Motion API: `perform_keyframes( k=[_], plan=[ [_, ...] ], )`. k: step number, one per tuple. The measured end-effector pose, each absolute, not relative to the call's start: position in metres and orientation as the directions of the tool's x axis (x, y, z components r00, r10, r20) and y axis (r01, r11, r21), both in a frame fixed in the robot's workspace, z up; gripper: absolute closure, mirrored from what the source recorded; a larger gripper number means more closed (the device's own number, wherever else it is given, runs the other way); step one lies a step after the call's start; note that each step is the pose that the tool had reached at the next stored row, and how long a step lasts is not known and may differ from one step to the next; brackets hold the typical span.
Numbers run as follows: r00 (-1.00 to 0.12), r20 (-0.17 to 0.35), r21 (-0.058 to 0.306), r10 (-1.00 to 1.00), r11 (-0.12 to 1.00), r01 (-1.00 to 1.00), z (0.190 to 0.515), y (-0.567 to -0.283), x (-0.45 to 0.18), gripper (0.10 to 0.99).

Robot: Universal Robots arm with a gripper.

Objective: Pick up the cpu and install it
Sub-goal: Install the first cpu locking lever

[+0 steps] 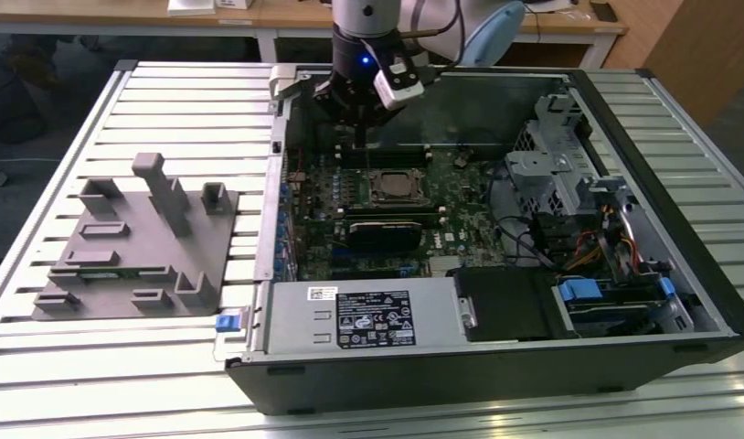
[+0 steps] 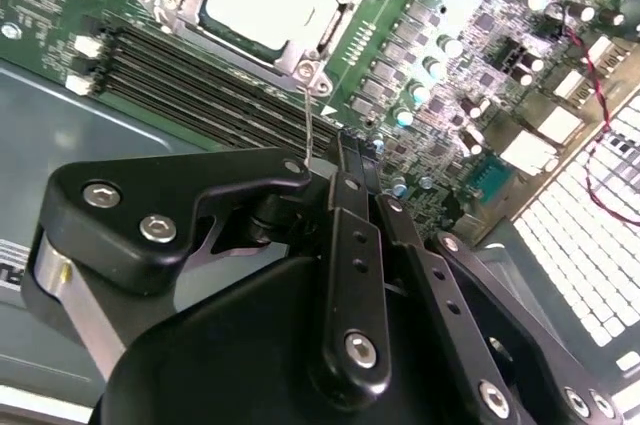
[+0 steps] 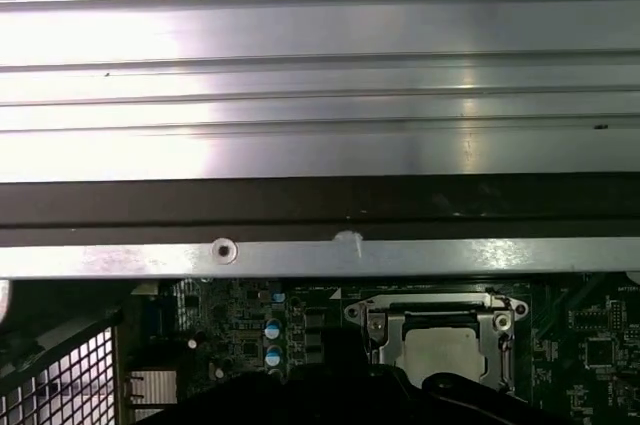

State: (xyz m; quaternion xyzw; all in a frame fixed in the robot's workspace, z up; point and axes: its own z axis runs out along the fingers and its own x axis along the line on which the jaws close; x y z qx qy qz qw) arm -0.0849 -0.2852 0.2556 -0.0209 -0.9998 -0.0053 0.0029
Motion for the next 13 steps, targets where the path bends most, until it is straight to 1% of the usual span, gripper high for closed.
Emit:
perform_keyframes(
  k=[13],
  plan=[
    [-0.999, 0.006, 0.011, 0.042, 0.999, 0.042, 0.2546, -0.2852, -0.0734, 0.980]
  ],
)
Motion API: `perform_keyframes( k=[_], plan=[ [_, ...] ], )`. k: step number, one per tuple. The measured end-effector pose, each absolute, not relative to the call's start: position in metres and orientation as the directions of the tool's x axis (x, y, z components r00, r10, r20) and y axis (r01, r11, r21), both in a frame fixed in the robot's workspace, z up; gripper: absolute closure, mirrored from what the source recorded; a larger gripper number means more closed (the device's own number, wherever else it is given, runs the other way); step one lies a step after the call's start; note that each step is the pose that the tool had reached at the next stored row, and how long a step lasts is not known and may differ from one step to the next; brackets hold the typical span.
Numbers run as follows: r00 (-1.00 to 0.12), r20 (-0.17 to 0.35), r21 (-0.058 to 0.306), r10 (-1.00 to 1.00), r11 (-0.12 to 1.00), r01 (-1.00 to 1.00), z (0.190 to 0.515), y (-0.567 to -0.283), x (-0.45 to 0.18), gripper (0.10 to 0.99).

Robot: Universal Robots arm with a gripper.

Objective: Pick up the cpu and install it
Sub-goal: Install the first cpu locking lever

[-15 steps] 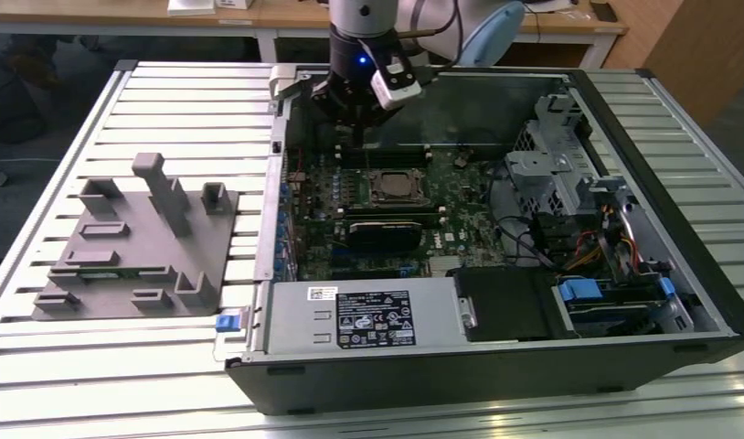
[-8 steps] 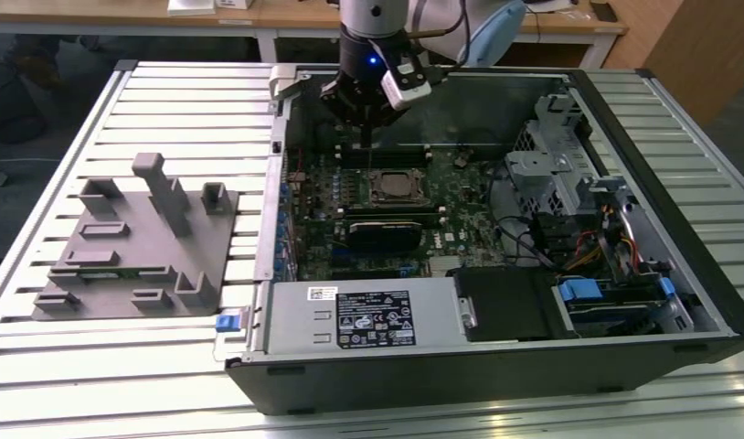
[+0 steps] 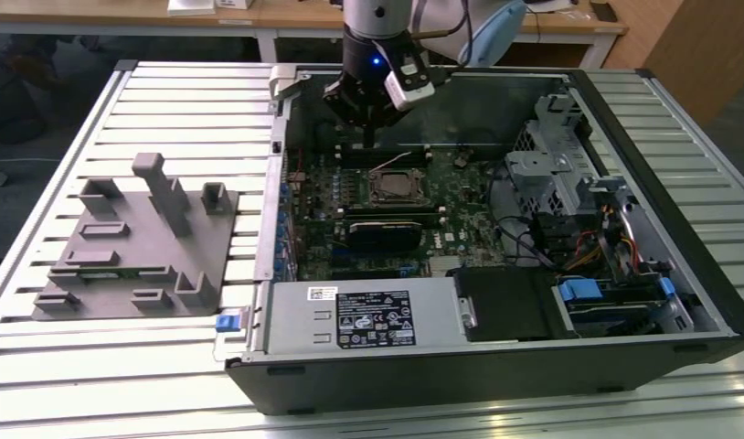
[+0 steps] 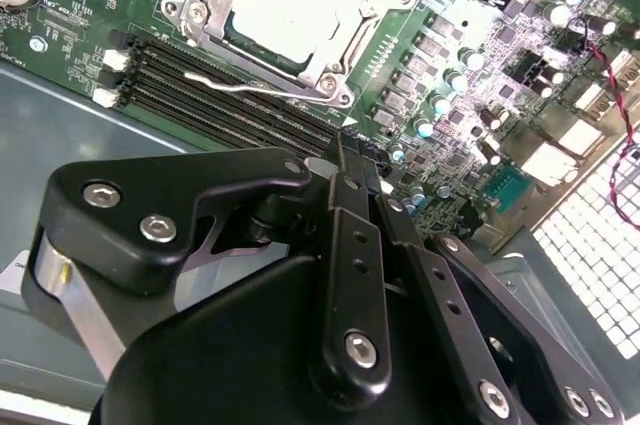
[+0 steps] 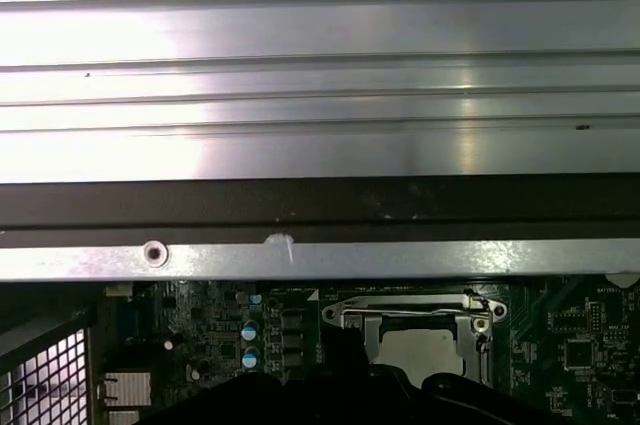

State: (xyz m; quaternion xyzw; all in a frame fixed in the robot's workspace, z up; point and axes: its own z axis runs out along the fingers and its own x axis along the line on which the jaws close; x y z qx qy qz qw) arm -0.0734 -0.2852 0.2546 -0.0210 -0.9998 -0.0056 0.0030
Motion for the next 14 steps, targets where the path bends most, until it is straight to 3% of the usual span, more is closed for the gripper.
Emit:
perform_keyframes(
  k=[5, 10, 14],
  plan=[
    [-0.999, 0.006, 0.013, 0.042, 0.999, 0.042, 0.2542, -0.2855, -0.0734, 0.980],
    [-0.999, 0.008, 0.056, 0.041, 0.998, 0.042, 0.2538, -0.2873, -0.0734, 0.980],
    [-0.999, 0.008, 0.056, 0.042, 0.998, 0.042, 0.2524, -0.2874, -0.0733, 0.980]
  ],
)
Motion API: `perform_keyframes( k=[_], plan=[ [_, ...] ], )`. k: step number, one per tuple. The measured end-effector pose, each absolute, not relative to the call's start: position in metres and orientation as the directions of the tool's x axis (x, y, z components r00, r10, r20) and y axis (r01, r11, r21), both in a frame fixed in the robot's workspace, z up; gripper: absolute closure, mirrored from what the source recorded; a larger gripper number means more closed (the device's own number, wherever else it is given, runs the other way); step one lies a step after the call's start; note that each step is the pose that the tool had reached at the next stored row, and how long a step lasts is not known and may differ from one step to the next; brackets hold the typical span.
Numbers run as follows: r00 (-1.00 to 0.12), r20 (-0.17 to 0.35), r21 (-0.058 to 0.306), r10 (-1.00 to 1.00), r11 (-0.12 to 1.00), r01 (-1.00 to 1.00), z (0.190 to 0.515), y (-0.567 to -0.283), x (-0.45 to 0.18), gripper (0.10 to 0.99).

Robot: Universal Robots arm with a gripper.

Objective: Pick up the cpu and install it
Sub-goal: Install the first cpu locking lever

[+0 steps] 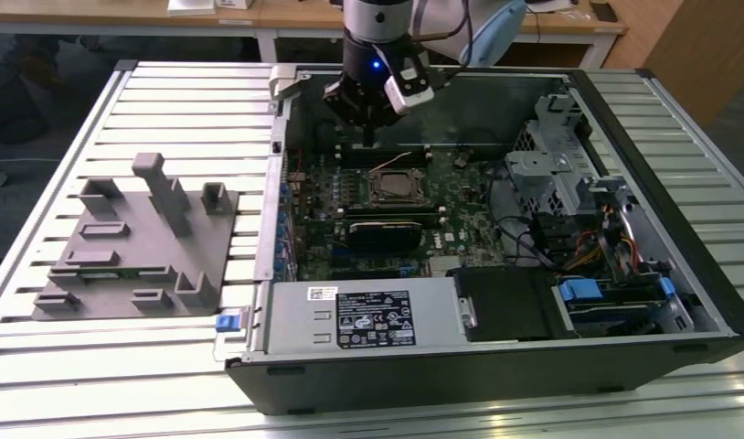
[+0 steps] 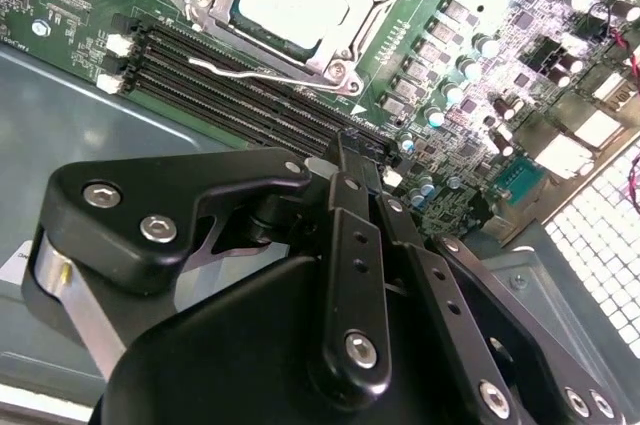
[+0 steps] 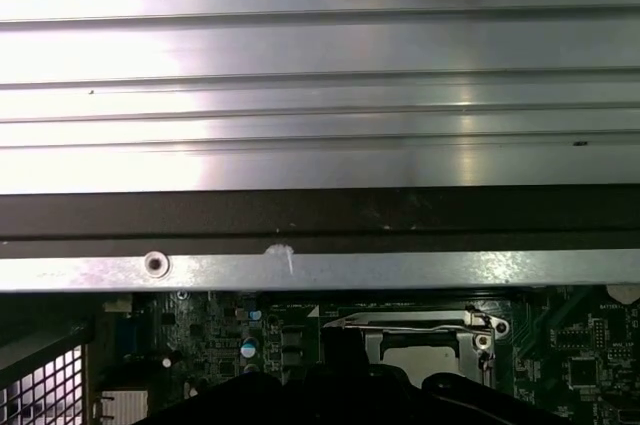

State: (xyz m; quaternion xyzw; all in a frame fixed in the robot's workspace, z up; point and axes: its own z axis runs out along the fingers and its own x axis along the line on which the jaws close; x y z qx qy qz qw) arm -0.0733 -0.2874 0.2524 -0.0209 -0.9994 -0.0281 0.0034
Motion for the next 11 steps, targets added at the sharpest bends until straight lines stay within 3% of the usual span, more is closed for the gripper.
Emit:
perform_keyframes(
  k=[11],
  plan=[
    [-0.999, 0.008, 0.056, 0.042, 0.998, 0.042, 0.2502, -0.2874, -0.0730, 0.980]
  ],
)
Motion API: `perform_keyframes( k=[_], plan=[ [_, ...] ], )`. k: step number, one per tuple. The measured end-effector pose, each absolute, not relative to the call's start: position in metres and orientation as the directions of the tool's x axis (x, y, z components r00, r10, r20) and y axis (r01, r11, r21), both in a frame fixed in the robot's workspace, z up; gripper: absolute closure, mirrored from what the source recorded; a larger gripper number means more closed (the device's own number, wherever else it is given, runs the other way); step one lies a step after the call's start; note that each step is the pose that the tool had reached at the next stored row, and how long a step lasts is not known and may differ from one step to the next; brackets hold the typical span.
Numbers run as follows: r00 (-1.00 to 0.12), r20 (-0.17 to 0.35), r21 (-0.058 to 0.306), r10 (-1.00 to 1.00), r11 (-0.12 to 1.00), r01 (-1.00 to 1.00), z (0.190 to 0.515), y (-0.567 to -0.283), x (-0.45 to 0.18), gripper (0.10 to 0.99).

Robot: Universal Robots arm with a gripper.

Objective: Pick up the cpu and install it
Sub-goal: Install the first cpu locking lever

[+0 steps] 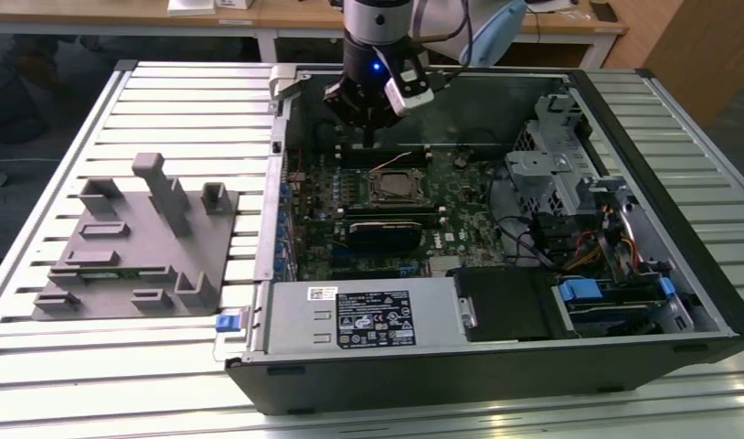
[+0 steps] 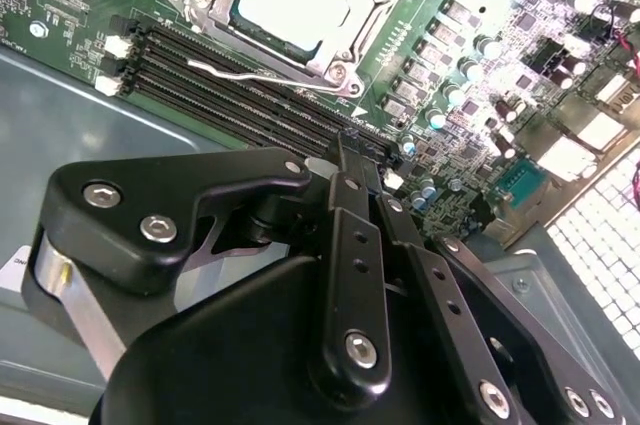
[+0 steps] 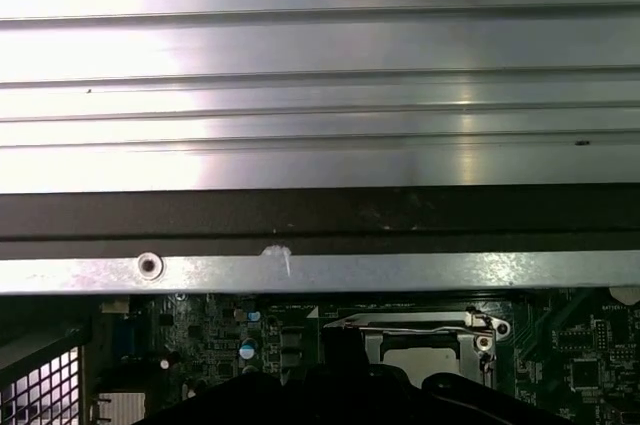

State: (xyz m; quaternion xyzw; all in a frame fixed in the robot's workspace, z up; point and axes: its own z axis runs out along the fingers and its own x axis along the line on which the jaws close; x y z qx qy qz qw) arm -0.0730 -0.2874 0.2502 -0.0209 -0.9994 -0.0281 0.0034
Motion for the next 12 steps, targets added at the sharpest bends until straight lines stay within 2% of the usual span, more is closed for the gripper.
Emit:
perform_keyframes(
  k=[12],
  plan=[
    [-0.999, 0.008, 0.056, 0.042, 0.998, 0.042, 0.2487, -0.2874, -0.0704, 0.980]
  ],
)
